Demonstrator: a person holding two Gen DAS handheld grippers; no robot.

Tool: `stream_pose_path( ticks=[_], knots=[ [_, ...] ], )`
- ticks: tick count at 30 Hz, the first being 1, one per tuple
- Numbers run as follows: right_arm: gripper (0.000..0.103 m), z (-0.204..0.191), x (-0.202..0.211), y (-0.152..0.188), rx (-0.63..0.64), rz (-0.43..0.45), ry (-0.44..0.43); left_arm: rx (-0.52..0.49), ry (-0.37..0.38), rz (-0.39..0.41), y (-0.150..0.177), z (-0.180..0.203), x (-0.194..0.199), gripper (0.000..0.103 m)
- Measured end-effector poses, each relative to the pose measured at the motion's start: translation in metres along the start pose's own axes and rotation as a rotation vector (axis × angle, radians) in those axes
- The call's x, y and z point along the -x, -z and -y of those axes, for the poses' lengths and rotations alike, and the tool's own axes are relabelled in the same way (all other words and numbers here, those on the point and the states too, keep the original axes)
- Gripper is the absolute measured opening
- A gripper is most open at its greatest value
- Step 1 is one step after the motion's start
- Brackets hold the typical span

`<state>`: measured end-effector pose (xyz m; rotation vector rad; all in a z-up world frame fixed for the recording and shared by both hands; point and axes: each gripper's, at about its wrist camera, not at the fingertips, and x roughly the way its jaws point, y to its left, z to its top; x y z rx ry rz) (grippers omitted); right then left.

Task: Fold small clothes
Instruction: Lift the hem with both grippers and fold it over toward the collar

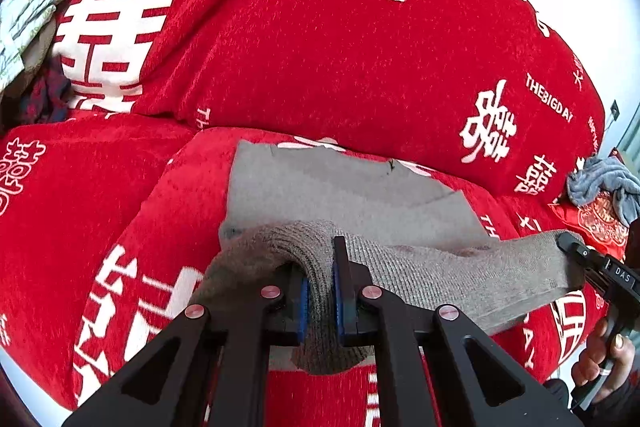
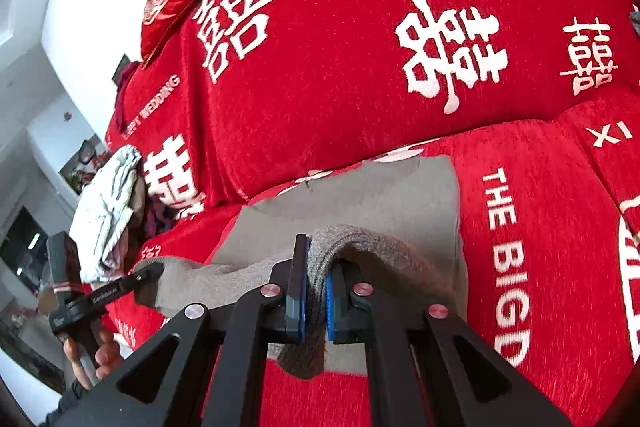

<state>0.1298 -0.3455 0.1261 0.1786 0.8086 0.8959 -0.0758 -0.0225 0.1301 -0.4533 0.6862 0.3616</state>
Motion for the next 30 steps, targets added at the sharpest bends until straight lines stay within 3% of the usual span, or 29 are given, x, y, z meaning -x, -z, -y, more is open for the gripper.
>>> stream_pose_path(
  ticks=[10,30],
  knots=[
    [0.007,-0.002,-0.017,-0.031,-0.009,-0.005,0.048,0.006,-0.007,-0.007,-0.035,0.006,-0.018,0.011],
    [0.007,0.017,-0.074,-0.076,-0.030,-0.060,0.155,-0.028,-0.063,-0.100,-0.092,0.020,-0.083,0.011]
  ],
)
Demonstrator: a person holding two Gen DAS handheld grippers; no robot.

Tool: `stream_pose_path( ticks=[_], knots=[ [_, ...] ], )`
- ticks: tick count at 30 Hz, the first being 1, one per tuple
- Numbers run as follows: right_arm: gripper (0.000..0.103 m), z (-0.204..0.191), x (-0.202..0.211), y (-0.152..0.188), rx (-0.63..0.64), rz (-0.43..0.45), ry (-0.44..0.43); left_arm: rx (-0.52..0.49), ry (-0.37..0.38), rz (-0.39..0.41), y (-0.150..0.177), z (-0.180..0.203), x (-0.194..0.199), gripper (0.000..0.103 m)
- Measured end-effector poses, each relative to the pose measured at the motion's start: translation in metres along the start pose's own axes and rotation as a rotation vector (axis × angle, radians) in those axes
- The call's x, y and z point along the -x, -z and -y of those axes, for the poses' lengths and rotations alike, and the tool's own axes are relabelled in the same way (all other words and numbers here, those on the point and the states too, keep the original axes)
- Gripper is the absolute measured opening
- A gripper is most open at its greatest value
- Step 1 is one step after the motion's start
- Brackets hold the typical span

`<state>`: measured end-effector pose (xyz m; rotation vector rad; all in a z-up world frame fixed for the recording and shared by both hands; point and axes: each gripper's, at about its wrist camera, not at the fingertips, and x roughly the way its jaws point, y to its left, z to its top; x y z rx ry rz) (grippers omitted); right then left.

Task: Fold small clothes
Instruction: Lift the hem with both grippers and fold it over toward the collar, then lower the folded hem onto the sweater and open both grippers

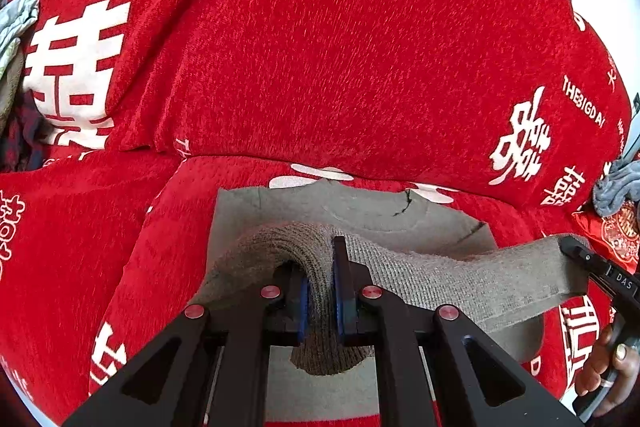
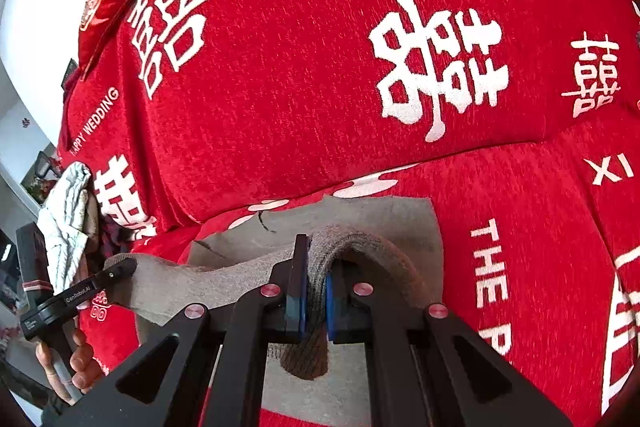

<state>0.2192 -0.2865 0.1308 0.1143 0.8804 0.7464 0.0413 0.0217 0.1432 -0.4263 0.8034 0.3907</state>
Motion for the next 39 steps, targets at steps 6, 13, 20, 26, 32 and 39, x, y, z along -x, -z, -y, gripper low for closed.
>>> stream_pose_path(
  ticks=[6,13,20,26,32,39],
  knots=[
    [0.007,0.009,-0.030,-0.004,-0.021,-0.048,0.028,0.013,-0.021,-0.063,-0.005,-0.007,-0.034,0.011],
    [0.007,0.023,-0.065,-0.005,-0.045,-0.095,0.071,0.033,-0.039,-0.140,-0.007,-0.013,-0.077,0.011],
    [0.007,0.038,-0.095,-0.006,-0.070,-0.135,0.104,0.052,-0.038,-0.202,-0.013,-0.020,-0.113,0.011],
    [0.007,0.045,-0.121,-0.004,-0.072,-0.178,0.144,0.082,-0.039,-0.265,-0.009,-0.028,-0.138,0.012],
    [0.014,0.065,-0.140,-0.003,-0.165,-0.237,0.095,0.113,0.032,-0.287,-0.006,-0.033,-0.152,0.073],
    [0.035,0.063,-0.131,-0.006,-0.152,-0.213,0.059,0.141,0.003,-0.229,-0.011,-0.035,-0.139,0.090]
  ],
)
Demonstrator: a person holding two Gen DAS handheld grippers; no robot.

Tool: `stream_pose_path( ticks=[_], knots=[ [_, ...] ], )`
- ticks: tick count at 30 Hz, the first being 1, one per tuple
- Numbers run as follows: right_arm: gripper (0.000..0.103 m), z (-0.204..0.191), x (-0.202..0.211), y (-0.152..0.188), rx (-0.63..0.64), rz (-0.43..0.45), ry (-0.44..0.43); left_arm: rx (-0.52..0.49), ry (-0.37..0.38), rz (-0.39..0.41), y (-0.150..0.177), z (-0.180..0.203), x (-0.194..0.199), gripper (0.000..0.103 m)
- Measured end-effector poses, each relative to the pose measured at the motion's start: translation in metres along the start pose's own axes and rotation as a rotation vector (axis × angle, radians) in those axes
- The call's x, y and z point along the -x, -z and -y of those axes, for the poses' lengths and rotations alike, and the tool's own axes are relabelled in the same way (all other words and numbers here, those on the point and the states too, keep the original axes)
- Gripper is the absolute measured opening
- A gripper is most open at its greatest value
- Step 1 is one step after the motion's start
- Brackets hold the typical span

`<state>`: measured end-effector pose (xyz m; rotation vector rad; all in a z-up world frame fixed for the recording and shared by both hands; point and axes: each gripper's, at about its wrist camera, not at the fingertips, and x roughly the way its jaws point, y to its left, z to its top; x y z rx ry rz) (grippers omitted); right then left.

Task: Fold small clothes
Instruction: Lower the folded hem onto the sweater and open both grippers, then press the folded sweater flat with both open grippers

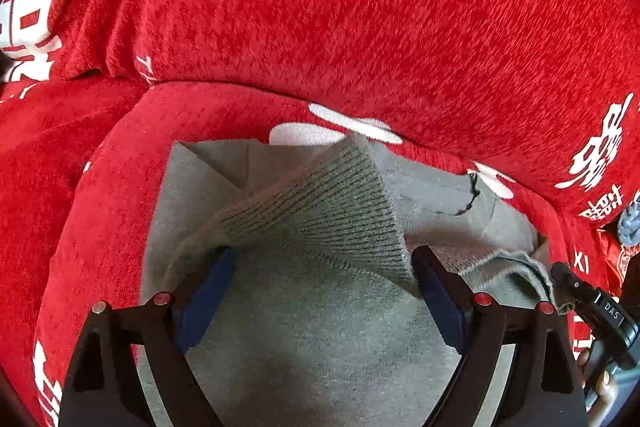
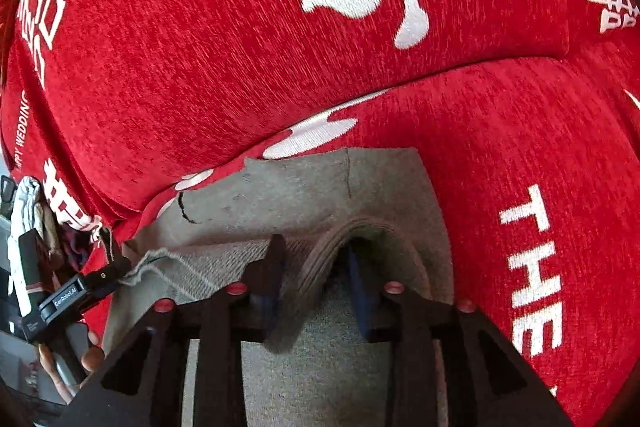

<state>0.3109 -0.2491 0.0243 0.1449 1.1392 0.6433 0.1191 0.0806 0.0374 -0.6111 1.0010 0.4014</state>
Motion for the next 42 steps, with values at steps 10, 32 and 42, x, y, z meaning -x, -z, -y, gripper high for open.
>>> stream_pose_path(
  ticks=[10,32,42],
  knots=[
    [0.059,-0.030,0.056,0.014,0.226,0.149,0.060,-0.169,-0.019,0.105,0.019,0.003,0.040,0.090],
    [0.061,-0.012,-0.023,-0.014,0.202,0.011,0.294,-0.208,-0.241,0.018,-0.019,0.018,-0.039,0.090],
    [0.063,-0.076,0.027,0.071,0.424,0.016,0.202,-0.284,-0.193,0.149,0.073,0.025,0.041,0.090]
  ],
)
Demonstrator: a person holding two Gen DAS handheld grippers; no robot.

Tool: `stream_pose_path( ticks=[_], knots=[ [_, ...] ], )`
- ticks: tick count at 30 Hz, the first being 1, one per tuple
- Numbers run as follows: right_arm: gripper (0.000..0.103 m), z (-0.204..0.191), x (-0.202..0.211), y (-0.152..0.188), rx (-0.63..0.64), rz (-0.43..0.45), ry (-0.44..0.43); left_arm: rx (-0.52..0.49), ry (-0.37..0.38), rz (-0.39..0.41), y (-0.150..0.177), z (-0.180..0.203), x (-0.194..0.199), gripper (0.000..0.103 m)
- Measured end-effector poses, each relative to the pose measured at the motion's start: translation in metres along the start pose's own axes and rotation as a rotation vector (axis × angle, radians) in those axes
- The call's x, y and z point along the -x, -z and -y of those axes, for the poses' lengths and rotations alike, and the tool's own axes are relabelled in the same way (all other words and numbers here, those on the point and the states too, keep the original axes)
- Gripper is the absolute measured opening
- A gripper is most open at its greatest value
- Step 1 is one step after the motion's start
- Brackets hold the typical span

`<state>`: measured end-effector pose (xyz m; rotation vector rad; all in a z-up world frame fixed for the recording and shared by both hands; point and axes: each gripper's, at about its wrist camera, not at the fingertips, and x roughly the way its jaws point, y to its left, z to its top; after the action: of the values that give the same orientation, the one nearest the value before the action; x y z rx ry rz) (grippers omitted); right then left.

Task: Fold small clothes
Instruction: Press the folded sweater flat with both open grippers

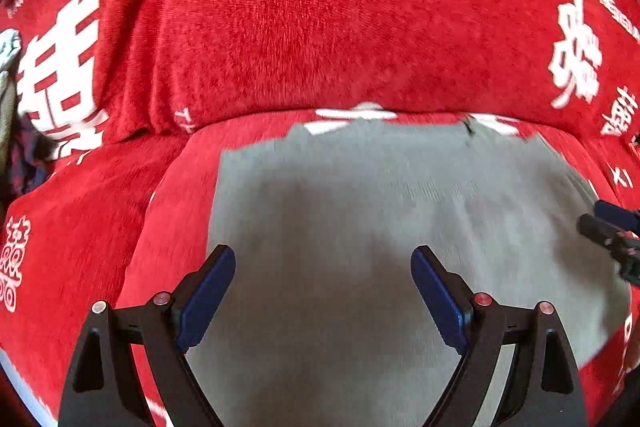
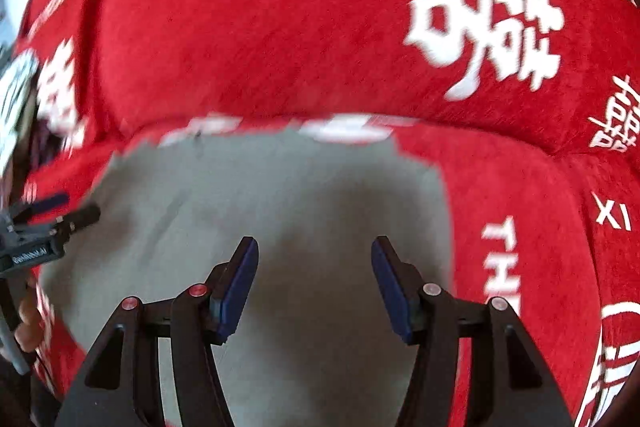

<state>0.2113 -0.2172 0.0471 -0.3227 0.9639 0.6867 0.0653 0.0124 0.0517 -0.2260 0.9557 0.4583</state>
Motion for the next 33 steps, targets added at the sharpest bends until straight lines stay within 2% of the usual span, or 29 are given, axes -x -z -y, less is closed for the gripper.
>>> stream_pose_path(
  ticks=[3,4,6,8,9,11,13,16,19,20,23,25,27,29,33],
  knots=[
    [0.062,0.001,-0.004,0.023,0.009,-0.038,0.054,0.020,-0.013,-0.035,0.024,-0.007,-0.002,0.090],
    [0.062,0.007,-0.001,0.029,0.004,-0.017,0.054,0.023,-0.031,-0.064,0.031,-0.011,-0.007,0.090],
    [0.061,0.019,0.006,0.033,-0.010,0.003,0.065,0.025,-0.010,-0.043,0.038,-0.020,-0.006,0.091],
    [0.060,0.024,0.013,0.034,-0.039,0.003,0.062,0.046,-0.025,-0.049,0.039,-0.024,0.001,0.090],
    [0.060,0.022,0.020,0.034,-0.044,0.001,0.088,0.059,-0.046,-0.039,0.038,-0.026,0.007,0.090],
    [0.063,0.009,0.031,0.035,-0.030,0.021,0.115,0.078,-0.025,-0.011,0.036,-0.023,0.021,0.090],
    [0.063,-0.011,0.036,0.039,-0.005,0.039,0.071,0.073,0.023,-0.002,0.037,-0.009,0.029,0.090],
    [0.064,-0.032,0.031,0.051,0.025,0.013,0.053,0.015,-0.013,-0.006,0.045,0.015,0.027,0.090],
    [0.066,-0.022,0.034,0.067,-0.005,0.023,0.053,0.014,-0.045,-0.051,0.063,0.013,0.014,0.090],
    [0.067,-0.013,0.037,0.072,-0.028,0.022,0.066,0.026,-0.035,-0.047,0.068,0.008,0.015,0.091],
    [0.067,0.017,0.043,0.086,-0.075,0.026,0.106,0.087,-0.004,-0.029,0.080,-0.016,0.028,0.090],
    [0.067,0.033,0.050,0.092,-0.115,0.020,0.067,0.139,0.024,-0.022,0.087,-0.032,0.042,0.090],
    [0.068,0.038,0.062,0.095,-0.145,0.029,0.099,0.203,0.017,-0.001,0.094,-0.050,0.057,0.090],
    [0.068,0.038,0.074,0.098,-0.163,0.058,0.074,0.272,0.028,0.002,0.102,-0.068,0.065,0.090],
    [0.068,0.025,0.081,0.093,-0.165,0.080,0.034,0.456,0.186,-0.054,0.117,-0.098,0.058,0.090]
  ],
)
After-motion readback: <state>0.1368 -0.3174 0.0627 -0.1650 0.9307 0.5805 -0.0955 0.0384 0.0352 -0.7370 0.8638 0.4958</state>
